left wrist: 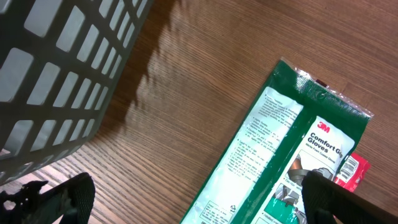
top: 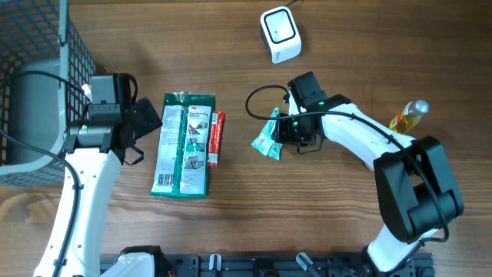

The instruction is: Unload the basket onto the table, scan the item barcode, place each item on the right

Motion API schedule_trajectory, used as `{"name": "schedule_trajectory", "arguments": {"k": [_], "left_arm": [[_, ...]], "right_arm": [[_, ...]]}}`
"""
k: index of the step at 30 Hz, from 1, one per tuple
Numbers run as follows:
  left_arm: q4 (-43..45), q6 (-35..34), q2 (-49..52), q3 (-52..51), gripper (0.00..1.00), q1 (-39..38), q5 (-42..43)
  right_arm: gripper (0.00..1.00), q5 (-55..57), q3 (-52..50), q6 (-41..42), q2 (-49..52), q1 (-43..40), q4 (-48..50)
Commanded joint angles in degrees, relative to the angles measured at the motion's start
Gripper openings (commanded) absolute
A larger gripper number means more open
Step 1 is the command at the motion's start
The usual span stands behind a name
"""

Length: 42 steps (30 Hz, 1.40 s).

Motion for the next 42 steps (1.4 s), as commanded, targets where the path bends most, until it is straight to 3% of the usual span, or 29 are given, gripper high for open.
{"name": "schedule_trajectory", "arguments": {"k": [1,9,11,18,20,23,24,33,42], "left_arm": [[0.13,-0.74,0.11,0.52,1.0,0.2,-0.72],[0.13,-0.74,0.11,0.52,1.0,0.2,-0.72],[0.13,-0.74,0.11,0.52,1.0,0.2,-0.72],[0.13,-0.74,0.11,0.52,1.0,0.2,-0.74],[0.13,-0.74,0.11,0.52,1.0,0.2,-0.72],[0.13,-0.74,0.11,0.52,1.0,0.2,-0.72],[0.13,-0.74,0.11,0.52,1.0,0.2,-0.74],[0.13,-0.74,0.11,0.52,1.0,0.2,-0.74],[0.13,-0.74,0.11,0.52,1.0,0.2,-0.74]], "right_arm": [[0.37,3.04,-0.81,1.81,2.4,0.2,-1.57],[0.41,2.58,-0.79,2.49,2.38,0.2,-2.29],[0.42,-2.47,0.22,-1.2,2.08,0.17,-2.43],[0.47,-5.38,6.12,-1.77,-4.44,0.33,-8.37],[0.45,-5.38,6.1,-1.77,-4.94,0.35,-8.37],[0.2,-2.71,4.09,-1.73,-4.68,0.42,-4.85],[0.18,-1.62,3.43,-1.44,-4.68,0.42,-4.2],[0.14,6.91,-6.86,2.84,-4.46,0.39,5.01],[0.18,5.16,-7.15,5.6,-4.48,-0.13,3.5]]}}
